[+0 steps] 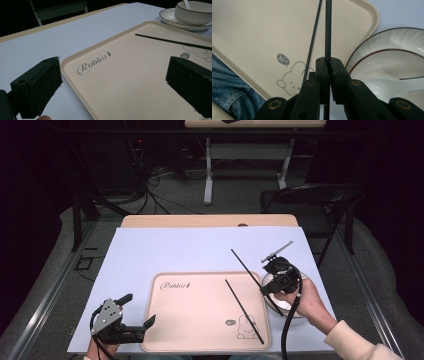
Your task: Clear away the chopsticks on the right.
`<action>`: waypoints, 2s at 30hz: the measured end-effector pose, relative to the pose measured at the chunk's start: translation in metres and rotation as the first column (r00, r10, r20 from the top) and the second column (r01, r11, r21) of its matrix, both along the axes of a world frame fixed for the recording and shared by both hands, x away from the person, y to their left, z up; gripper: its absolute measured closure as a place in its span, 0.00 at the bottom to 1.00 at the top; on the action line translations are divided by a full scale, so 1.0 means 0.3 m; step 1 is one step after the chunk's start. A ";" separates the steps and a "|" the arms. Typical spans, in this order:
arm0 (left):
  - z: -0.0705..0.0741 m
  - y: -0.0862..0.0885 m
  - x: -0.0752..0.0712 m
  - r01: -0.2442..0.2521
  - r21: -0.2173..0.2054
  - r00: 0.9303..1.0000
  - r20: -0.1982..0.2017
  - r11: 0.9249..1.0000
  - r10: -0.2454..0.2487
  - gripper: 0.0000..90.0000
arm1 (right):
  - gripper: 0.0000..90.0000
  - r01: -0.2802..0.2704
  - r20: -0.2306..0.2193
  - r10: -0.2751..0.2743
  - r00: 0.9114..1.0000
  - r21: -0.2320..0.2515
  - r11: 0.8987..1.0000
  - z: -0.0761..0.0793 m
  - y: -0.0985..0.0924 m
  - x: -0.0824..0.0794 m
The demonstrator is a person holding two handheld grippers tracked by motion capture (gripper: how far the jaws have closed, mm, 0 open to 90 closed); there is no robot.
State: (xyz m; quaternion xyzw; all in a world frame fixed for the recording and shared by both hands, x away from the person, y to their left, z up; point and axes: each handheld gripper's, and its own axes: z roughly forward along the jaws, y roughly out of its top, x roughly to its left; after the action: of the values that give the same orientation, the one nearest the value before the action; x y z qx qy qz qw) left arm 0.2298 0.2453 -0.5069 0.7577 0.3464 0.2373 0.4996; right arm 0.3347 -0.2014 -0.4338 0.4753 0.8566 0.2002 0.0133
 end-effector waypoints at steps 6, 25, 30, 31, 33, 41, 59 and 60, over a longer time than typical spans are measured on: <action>0.001 0.003 -0.001 0.000 0.002 1.000 0.001 1.000 0.000 0.00 | 0.95 0.061 -0.007 -0.061 0.998 0.025 0.998 -0.092 0.015 -0.012; 0.000 0.003 -0.001 0.003 0.004 1.000 -0.002 1.000 -0.003 0.00 | 0.94 0.128 -0.064 -0.128 0.990 0.004 0.992 -0.282 0.061 -0.064; 0.000 0.002 0.000 0.005 0.006 1.000 -0.004 1.000 -0.005 0.00 | 0.94 0.131 -0.077 -0.131 0.988 0.001 0.991 -0.308 0.073 -0.076; 0.000 0.002 0.000 0.006 0.006 1.000 -0.005 1.000 -0.006 0.00 | 0.94 0.140 -0.066 -0.140 0.988 0.000 0.990 -0.314 0.074 -0.078; 0.000 0.002 0.000 0.005 0.006 1.000 -0.006 1.000 -0.005 0.00 | 0.89 0.134 -0.060 -0.133 0.989 0.013 0.991 -0.319 0.073 -0.076; 0.000 0.004 -0.001 0.003 0.006 1.000 -0.004 1.000 -0.003 0.00 | 0.63 0.099 0.020 -0.100 0.995 0.009 0.995 -0.313 0.077 -0.107; -0.002 0.000 0.003 0.003 0.012 1.000 -0.009 1.000 -0.003 0.00 | 0.15 -0.128 0.386 0.089 0.918 0.076 0.989 -0.157 0.017 -0.261; -0.002 0.000 0.003 0.001 0.013 1.000 -0.009 1.000 -0.001 0.00 | 0.14 -0.132 0.398 0.091 0.913 0.078 0.988 -0.149 0.012 -0.268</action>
State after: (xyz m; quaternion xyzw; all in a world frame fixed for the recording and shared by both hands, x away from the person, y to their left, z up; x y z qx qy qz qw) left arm 0.2309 0.2453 -0.5076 0.7623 0.3466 0.2357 0.4932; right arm 0.2542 -0.1979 -0.4785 0.3757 0.8507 0.3359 0.1492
